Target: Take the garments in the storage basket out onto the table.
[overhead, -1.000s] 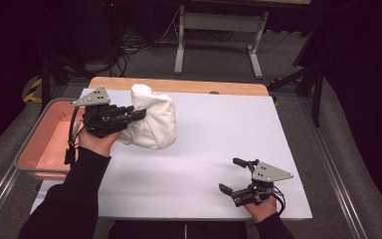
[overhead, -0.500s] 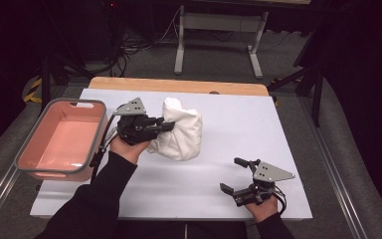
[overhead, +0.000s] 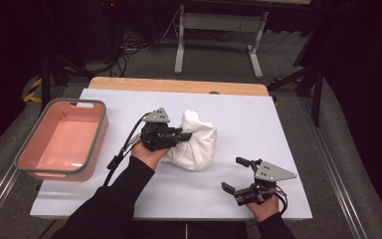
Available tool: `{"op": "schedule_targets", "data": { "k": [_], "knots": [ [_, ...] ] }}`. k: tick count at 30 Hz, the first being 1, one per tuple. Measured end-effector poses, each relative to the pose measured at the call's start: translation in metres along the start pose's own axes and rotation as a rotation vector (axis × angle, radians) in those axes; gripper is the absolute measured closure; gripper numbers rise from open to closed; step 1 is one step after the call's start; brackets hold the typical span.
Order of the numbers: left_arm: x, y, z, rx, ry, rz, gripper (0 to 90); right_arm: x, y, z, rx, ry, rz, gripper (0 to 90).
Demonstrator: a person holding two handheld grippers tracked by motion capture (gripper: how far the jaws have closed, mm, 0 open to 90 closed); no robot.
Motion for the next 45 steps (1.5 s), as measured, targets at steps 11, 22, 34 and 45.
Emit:
{"op": "schedule_targets", "data": {
  "k": [11, 22, 34, 45],
  "knots": [
    [-0.012, -0.009, 0.028, 0.007, -0.073, -0.024, 74.3, 0.0, 0.001, 0.0, -0.005, -0.005, -0.003, 1.8],
    [-0.014, -0.018, 0.034, 0.035, -0.09, -0.051, 71.6, 0.0, -0.001, 0.0, -0.002, -0.007, -0.013, 1.8],
    [-0.012, -0.022, 0.01, 0.129, -0.076, -0.03, 36.1, 0.005, -0.004, 0.0, -0.022, -0.019, -0.029, 2.1],
    [-0.021, -0.025, -0.036, 0.166, -0.095, -0.022, 32.3, 0.032, 0.004, 0.004, -0.036, -0.094, -0.034, 9.5]
  ]
}}
Point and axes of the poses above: each handheld gripper's, and its own axes: z roughly forward along the jaws, x roughly out of its top, y roughly to its right, the point moved 2 cm from there along z, roughly forward along the jaws, and after that the axes turned 1 degree about -y, right-handed, at the moved point
